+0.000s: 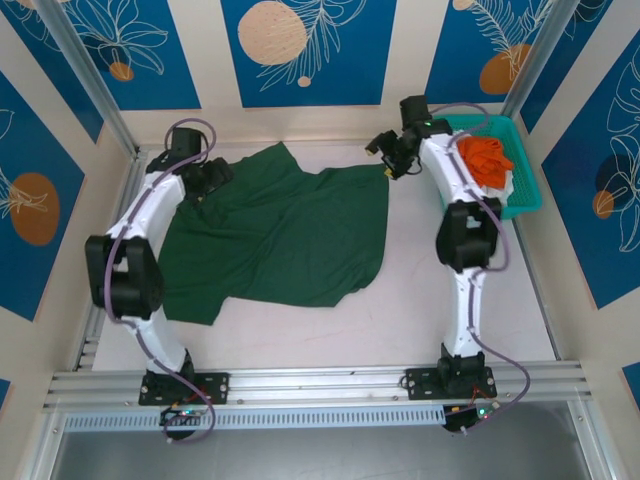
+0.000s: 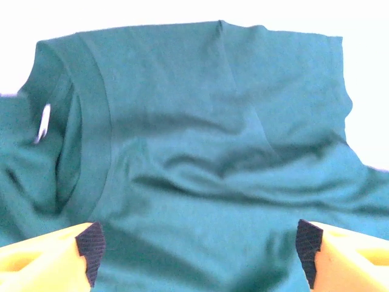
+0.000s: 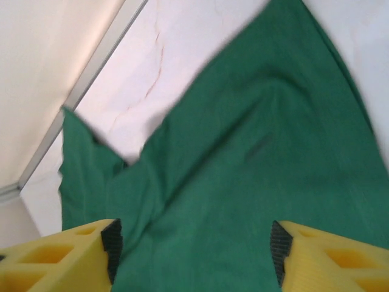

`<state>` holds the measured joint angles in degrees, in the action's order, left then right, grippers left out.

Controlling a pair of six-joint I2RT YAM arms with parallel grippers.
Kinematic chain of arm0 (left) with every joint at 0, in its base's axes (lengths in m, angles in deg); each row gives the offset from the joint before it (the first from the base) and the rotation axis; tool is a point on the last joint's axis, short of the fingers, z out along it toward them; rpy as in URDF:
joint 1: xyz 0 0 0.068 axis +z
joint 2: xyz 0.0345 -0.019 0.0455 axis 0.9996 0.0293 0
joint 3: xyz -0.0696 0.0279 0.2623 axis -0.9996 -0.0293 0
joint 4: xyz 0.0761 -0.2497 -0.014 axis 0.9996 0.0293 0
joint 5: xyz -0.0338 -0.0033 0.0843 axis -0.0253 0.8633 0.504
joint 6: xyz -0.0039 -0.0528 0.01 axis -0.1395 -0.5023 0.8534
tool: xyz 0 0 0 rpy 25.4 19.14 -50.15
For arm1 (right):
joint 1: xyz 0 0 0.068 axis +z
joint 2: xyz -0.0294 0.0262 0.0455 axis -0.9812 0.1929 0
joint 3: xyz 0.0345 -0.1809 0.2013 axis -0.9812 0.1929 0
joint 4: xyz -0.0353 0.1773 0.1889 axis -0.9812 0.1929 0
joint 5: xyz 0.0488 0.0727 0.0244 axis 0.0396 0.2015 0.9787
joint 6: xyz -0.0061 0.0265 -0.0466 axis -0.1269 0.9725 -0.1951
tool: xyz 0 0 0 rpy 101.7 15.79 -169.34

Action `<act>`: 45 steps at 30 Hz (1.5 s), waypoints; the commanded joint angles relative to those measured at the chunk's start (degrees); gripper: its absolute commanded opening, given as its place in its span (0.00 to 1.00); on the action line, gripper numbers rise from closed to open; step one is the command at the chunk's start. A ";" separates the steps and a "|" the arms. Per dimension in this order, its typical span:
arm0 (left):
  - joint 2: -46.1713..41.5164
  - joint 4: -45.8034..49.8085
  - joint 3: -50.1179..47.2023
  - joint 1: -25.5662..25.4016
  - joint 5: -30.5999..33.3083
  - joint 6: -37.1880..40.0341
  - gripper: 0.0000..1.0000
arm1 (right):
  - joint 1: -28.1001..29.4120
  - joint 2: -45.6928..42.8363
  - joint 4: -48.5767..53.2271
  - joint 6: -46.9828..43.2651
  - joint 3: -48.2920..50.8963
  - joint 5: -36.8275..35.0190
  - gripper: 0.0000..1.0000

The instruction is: Fold and stack the t-shirts

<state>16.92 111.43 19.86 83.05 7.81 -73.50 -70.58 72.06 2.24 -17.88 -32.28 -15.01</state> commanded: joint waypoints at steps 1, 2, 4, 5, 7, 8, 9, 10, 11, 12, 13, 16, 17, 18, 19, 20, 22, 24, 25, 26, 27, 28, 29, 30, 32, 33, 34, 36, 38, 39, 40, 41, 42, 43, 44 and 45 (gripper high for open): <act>-5.22 4.40 -7.52 -2.54 -8.38 6.61 0.77 | 0.66 -16.22 -0.61 -1.03 21.17 0.20 0.61; -7.15 4.79 -9.94 -4.24 -10.45 7.62 0.75 | 0.93 -20.66 -1.38 -0.85 28.65 0.67 0.59; -10.70 4.23 -14.45 -8.50 -14.48 8.98 0.69 | 2.29 -29.02 -0.99 -1.03 39.86 0.82 0.58; -12.43 3.81 -16.60 -11.57 -16.00 9.48 0.66 | 3.14 -32.30 -0.10 -1.01 44.53 1.47 0.57; -14.86 2.71 -19.98 -18.05 -17.51 9.60 0.65 | 4.69 -36.70 -0.05 -0.56 52.78 4.27 0.54; -15.66 1.76 -21.51 -22.01 -17.89 8.70 0.64 | 5.48 -38.54 -0.56 0.14 56.41 5.75 0.51; -16.17 0.75 -22.91 -25.17 -18.09 7.63 0.64 | 6.23 -40.03 -0.99 0.92 59.09 6.54 0.49; -16.46 -0.78 -24.53 -28.32 -18.29 5.58 0.64 | 7.39 -41.57 -1.89 2.23 61.96 7.04 0.47; -16.65 -2.39 -26.02 -30.90 -18.07 3.14 0.64 | 8.54 -42.75 -3.43 3.40 64.43 7.72 0.47; -16.79 -3.60 -27.29 -32.72 -17.38 0.58 0.64 | 9.51 -43.42 -4.52 4.34 66.05 8.18 0.47; -17.04 -5.73 -29.11 -34.53 -16.81 -2.89 0.63 | 10.73 -43.65 -6.29 5.30 67.65 8.54 0.47; -17.60 -9.67 -33.12 -37.20 -14.38 -12.71 0.63 | 12.96 -42.15 -9.35 7.24 70.28 9.60 0.47; -17.96 -11.11 -34.39 -37.82 -13.68 -15.73 0.62 | 13.49 -41.24 -10.39 7.92 70.76 10.10 0.47; -18.29 -12.39 -35.31 -38.29 -13.28 -17.96 0.61 | 13.91 -40.54 -11.60 8.27 71.27 10.72 0.47; -18.64 -13.19 -35.85 -38.90 -12.64 -20.24 0.61 | 14.11 -39.59 -13.28 8.29 71.50 11.52 0.46; -18.78 -13.63 -35.96 -39.59 -11.78 -22.19 0.61 | 14.24 -38.71 -14.19 8.17 71.21 11.43 0.46; -18.93 -14.39 -35.88 -40.40 -10.86 -25.56 0.61 | 14.13 -37.18 -16.05 7.96 70.72 11.06 0.45; -19.24 -12.97 -35.19 -40.86 -8.65 -27.81 0.60 | 13.96 -35.48 -17.53 7.37 70.25 11.17 0.44; -19.50 -11.37 -34.72 -40.99 -7.00 -28.85 0.59 | 13.74 -34.61 -17.53 7.25 70.02 11.21 0.43; -19.81 -10.02 -34.41 -41.04 -5.63 -29.73 0.58 | 13.52 -33.62 -17.88 7.29 70.05 11.68 0.42; -20.35 -8.74 -34.10 -40.98 -4.32 -30.23 0.58 | 13.35 -33.15 -18.18 7.35 70.00 12.13 0.41; -20.85 -7.20 -33.71 -40.98 -2.61 -30.48 0.57 | 13.18 -32.71 -18.83 7.19 70.14 12.45 0.40; -21.24 -5.65 -33.23 -40.87 -0.97 -30.17 0.56 | 13.16 -32.41 -19.86 6.94 70.27 12.51 0.40; -21.56 -4.03 -32.79 -40.86 0.43 -30.01 0.55 | 13.15 -32.00 -20.51 6.67 70.28 12.34 0.39; -22.25 -0.81 -32.02 -40.63 1.99 -29.87 0.55 | 13.15 -30.87 -20.56 6.64 69.52 12.75 0.37; -22.57 -0.25 -31.84 -40.54 2.16 -29.41 0.55 | 13.17 -30.54 -20.54 6.75 69.12 13.14 0.37; -22.85 0.27 -31.68 -40.45 2.29 -28.55 0.55 | 13.41 -30.39 -20.60 7.02 68.88 12.94 0.37; -23.06 0.96 -31.70 -40.39 2.59 -26.01 0.55 | 14.36 -30.41 -20.70 7.53 68.78 10.81 0.36; -22.60 1.73 -32.17 -39.82 2.24 -23.25 0.55 | 14.88 -29.72 -21.15 8.99 69.21 9.20 0.36; -22.47 1.66 -32.58 -39.23 1.51 -22.08 0.55 | 14.82 -29.23 -21.43 9.72 69.39 9.29 0.36; -22.24 1.79 -32.94 -38.41 0.47 -20.57 0.55 | 14.98 -28.72 -21.72 10.30 69.25 9.19 0.34; -22.11 2.48 -32.91 -37.62 -0.15 -18.72 0.55 | 15.40 -28.34 -21.83 10.76 68.97 8.45 0.33; -21.98 3.49 -32.68 -37.08 0.10 -16.97 0.55 | 15.88 -28.09 -21.75 11.11 68.71 7.39 0.31; -21.90 4.81 -32.35 -36.61 0.94 -14.74 0.55 | 16.17 -27.60 -21.73 11.34 68.28 6.50 0.30; -21.90 5.84 -32.18 -36.10 1.88 -12.78 0.55 | 16.35 -27.03 -21.81 11.37 67.77 5.96 0.27; -21.87 6.26 -32.27 -35.48 2.53 -10.88 0.55 | 16.38 -26.29 -21.66 11.45 67.48 5.50 0.25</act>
<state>-5.18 112.83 -13.19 45.98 8.12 -91.51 -54.96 43.95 -18.70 -7.98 37.02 -6.98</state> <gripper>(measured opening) 0.550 0.259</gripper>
